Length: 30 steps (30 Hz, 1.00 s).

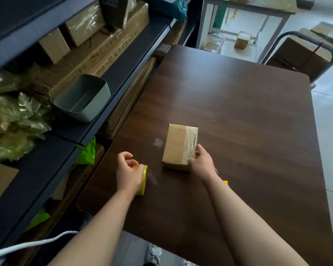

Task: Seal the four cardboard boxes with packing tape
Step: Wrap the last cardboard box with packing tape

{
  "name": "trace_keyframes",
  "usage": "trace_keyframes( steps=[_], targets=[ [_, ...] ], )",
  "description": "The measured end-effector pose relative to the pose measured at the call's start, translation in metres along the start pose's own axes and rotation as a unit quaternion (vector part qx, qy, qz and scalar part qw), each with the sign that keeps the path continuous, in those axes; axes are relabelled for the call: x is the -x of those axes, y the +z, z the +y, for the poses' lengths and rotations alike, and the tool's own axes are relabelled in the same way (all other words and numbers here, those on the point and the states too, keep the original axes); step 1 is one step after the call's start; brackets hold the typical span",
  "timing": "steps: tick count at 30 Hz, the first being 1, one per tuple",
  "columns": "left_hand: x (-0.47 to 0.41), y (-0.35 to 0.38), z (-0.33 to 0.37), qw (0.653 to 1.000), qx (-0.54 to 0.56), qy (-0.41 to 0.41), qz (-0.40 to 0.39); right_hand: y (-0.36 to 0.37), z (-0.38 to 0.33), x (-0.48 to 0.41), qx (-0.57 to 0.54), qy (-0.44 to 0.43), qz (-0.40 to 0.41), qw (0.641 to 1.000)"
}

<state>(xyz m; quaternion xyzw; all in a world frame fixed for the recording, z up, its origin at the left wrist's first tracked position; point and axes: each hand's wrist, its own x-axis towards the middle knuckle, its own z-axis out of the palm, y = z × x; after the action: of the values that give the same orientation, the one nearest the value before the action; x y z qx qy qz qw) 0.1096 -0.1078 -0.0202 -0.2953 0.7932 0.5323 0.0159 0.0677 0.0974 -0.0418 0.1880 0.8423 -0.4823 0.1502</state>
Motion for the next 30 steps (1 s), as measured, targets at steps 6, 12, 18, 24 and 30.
trace_keyframes(
  steps=[6, 12, 18, 24, 30],
  targets=[
    [-0.017, -0.026, -0.017, 0.928, -0.311, 0.206, -0.024, 0.03, -0.031, 0.008, 0.182, 0.057, 0.061, 0.98],
    [-0.023, -0.024, -0.038, 0.849, -0.427, 0.289, -0.118, 0.047, -0.039, -0.001, 0.261, 0.072, 0.044, 0.962],
    [-0.02, -0.016, -0.041, 0.804, -0.477, 0.281, -0.218, 0.007, -0.021, 0.005, 0.379, -0.005, -0.092, 0.921],
    [-0.003, -0.006, -0.019, 0.759, -0.55, 0.306, -0.166, -0.041, 0.007, 0.039, 0.497, -0.06, -0.171, 0.849],
    [0.003, 0.04, -0.008, 0.874, -0.361, 0.224, -0.236, -0.065, 0.025, 0.061, 0.538, -0.03, -0.183, 0.822]
  ],
)
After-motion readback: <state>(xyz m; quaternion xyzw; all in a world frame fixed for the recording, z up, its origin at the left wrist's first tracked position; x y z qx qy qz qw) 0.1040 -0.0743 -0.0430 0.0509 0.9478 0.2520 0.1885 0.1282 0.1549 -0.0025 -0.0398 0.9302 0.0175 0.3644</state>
